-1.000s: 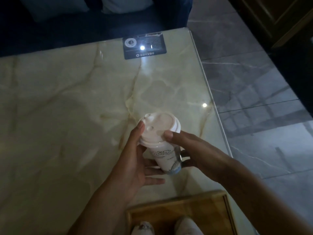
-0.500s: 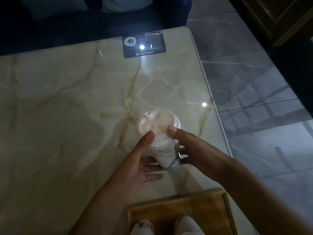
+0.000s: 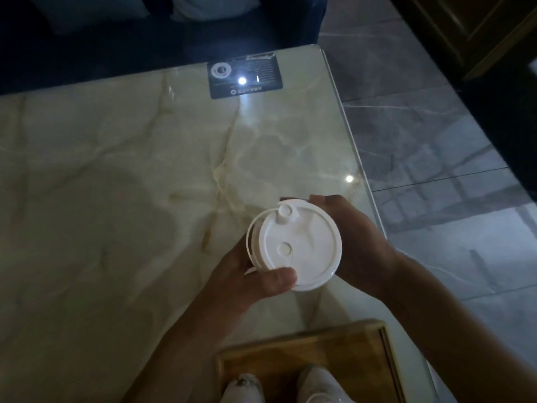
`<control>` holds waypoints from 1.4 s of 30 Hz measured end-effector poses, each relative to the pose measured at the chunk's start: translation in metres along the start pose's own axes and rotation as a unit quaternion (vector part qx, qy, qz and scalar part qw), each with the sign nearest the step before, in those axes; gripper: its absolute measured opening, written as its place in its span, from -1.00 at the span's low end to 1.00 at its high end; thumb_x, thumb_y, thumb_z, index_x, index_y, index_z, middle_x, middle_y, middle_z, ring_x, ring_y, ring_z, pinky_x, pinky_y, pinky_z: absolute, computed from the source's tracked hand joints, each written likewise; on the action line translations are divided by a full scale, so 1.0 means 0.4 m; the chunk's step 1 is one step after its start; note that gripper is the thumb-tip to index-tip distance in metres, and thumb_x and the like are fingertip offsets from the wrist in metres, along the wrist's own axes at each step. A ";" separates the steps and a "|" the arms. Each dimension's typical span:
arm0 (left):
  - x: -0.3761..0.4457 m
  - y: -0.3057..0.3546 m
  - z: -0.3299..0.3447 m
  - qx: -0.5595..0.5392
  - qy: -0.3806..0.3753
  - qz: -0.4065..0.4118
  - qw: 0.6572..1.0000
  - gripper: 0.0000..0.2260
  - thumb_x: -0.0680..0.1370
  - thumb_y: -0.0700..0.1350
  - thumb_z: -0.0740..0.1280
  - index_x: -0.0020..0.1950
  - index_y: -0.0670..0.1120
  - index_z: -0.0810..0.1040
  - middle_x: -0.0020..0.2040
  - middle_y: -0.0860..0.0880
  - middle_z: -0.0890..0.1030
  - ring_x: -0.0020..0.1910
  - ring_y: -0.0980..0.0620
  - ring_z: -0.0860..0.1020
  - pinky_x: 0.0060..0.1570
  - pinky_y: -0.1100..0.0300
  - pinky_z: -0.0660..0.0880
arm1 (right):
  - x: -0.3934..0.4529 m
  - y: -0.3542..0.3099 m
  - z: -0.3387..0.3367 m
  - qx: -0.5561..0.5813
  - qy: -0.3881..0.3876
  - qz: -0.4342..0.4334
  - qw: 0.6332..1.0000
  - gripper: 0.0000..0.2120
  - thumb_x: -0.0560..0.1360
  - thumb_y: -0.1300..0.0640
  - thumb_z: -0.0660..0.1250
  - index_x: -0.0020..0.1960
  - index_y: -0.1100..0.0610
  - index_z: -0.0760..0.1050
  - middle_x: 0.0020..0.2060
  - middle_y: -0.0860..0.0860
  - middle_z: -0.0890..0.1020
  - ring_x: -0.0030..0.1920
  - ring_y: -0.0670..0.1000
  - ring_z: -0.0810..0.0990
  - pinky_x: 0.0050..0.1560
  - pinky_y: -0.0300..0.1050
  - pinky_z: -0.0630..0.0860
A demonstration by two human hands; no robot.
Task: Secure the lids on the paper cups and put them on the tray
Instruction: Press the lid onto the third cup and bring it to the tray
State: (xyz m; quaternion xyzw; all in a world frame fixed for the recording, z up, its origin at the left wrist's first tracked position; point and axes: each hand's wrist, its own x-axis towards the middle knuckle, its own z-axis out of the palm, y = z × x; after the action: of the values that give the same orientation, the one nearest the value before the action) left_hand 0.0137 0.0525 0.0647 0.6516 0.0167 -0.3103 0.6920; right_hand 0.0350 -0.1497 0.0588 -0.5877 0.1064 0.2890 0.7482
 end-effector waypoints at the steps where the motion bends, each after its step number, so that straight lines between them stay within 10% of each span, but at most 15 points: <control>1: -0.001 0.001 -0.001 0.028 -0.001 0.006 1.000 -0.31 0.17 0.36 0.61 0.29 0.36 0.57 0.30 0.17 0.66 0.31 0.11 0.60 0.14 0.23 0.57 | -0.001 -0.006 -0.001 -0.002 0.000 -0.018 1.000 -0.67 0.70 -0.07 0.22 0.02 0.11 0.67 -0.09 0.14 0.72 -0.05 -0.12 0.72 -0.03 -0.27 0.63; 4: -0.003 0.001 -0.002 0.128 0.006 0.036 0.991 -0.22 0.20 0.24 0.61 0.39 0.36 0.44 0.40 0.18 0.56 0.37 0.15 0.53 0.25 0.18 0.54 | 0.001 -0.017 -0.006 -0.013 -0.058 -0.002 0.998 -0.62 0.36 -0.41 0.44 0.06 -0.25 0.74 0.05 -0.07 0.80 0.12 -0.03 0.77 0.14 -0.11 0.71; 10: -0.014 0.011 0.000 0.273 0.049 0.067 0.958 -0.06 0.17 0.33 0.54 0.50 0.29 0.27 0.43 0.20 0.39 0.38 0.11 0.47 0.25 0.09 0.57 | 0.010 -0.009 -0.006 0.024 -0.023 0.034 0.999 -0.57 0.43 -0.23 0.36 0.29 -0.29 0.60 0.11 -0.15 0.77 0.17 0.04 0.76 0.27 0.08 0.66; 13: -0.009 0.000 -0.006 0.348 0.090 0.091 0.929 0.01 0.14 0.41 0.52 0.53 0.28 0.23 0.50 0.09 0.27 0.49 0.03 0.33 0.34 0.11 0.47 | 0.007 -0.009 -0.007 0.025 -0.042 0.050 0.998 -0.79 0.45 -0.26 0.34 0.03 -0.38 0.69 -0.03 -0.23 0.80 0.07 -0.06 0.79 0.13 -0.07 0.71; 20: 0.001 -0.014 0.007 0.469 0.266 0.158 0.827 0.11 0.18 0.61 0.29 0.59 0.03 0.22 0.61 -0.24 0.10 0.57 -0.23 0.10 0.39 -0.14 0.33 | 0.007 0.015 -0.013 0.027 -0.003 0.101 0.995 -0.45 0.40 -0.38 0.42 0.19 -0.01 0.66 -0.01 0.17 0.81 -0.05 0.18 0.81 -0.09 -0.05 0.73; 24: 0.009 -0.018 0.004 0.504 0.303 0.186 0.787 0.13 0.18 0.47 0.47 0.60 0.00 0.19 0.60 -0.29 0.10 0.55 -0.33 0.12 0.38 -0.30 0.35 | 0.005 0.022 -0.005 0.032 0.022 0.106 0.994 -0.45 0.45 -0.35 0.38 0.24 0.01 0.66 0.01 0.22 0.79 -0.01 0.21 0.77 0.22 0.22 0.66; 33: 0.003 0.011 -0.001 0.468 0.247 0.227 0.818 0.11 0.28 0.53 0.39 0.62 -0.09 0.15 0.60 -0.27 0.14 0.57 -0.21 0.14 0.48 0.02 0.27 | -0.007 0.013 -0.006 0.067 0.034 0.130 0.989 -0.46 0.45 -0.21 0.40 0.30 0.10 0.61 0.12 0.31 0.75 0.06 0.23 0.78 -0.05 -0.04 0.73; 37: -0.025 0.042 -0.001 0.360 0.220 0.249 0.872 -0.09 0.41 0.26 0.46 0.61 -0.12 0.20 0.58 -0.11 0.25 0.57 -0.08 0.26 0.40 -0.13 0.45 | -0.019 0.018 -0.010 0.121 0.073 0.124 0.982 -0.44 0.44 -0.11 0.48 0.39 0.09 0.59 0.26 0.25 0.71 0.19 0.28 0.74 0.05 0.02 0.73; 42: -0.064 0.083 0.032 0.372 0.242 0.316 0.839 -0.40 0.54 -0.02 0.37 0.50 -0.27 0.37 0.45 -0.08 0.45 0.44 0.01 0.44 0.41 0.25 0.33 | -0.030 0.019 -0.002 0.179 0.115 0.109 0.971 -0.42 0.42 -0.08 0.38 0.41 0.08 0.60 0.36 0.21 0.66 0.19 0.23 0.64 0.30 0.21 0.51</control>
State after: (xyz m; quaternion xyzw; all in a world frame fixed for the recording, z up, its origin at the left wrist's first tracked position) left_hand 0.0031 0.0499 0.1070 0.8842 -0.1393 0.1100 0.4321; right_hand 0.0211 -0.1530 0.0583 -0.4589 0.3051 0.2754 0.7877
